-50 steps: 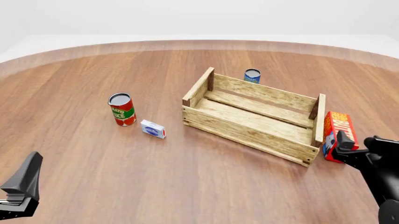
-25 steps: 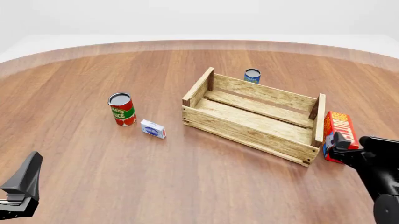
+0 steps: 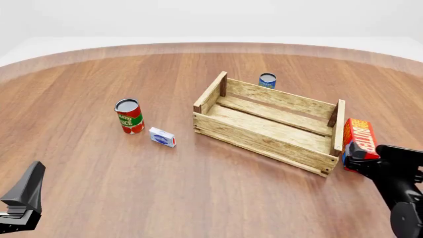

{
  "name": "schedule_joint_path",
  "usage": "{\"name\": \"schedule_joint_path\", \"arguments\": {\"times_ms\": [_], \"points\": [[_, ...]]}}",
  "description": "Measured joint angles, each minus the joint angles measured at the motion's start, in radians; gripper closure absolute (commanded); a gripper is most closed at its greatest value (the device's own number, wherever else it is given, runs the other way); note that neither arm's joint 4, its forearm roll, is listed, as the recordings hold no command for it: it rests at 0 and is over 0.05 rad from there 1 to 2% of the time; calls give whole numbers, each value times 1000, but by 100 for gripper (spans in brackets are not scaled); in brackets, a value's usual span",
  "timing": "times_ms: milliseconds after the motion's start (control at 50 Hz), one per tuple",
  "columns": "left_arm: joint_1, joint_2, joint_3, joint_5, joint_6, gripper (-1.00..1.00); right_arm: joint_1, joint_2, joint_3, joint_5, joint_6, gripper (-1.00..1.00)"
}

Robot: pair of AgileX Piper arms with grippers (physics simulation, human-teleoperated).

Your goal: Pick up the butter and put it in the tray.

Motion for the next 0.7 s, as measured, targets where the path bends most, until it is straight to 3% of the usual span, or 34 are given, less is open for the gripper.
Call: {"name": "schedule_joint_path", "arguments": {"times_ms": [700], "points": [[0,0,0,0,0,-100,-6,100,-47,0,17,-100]]}}
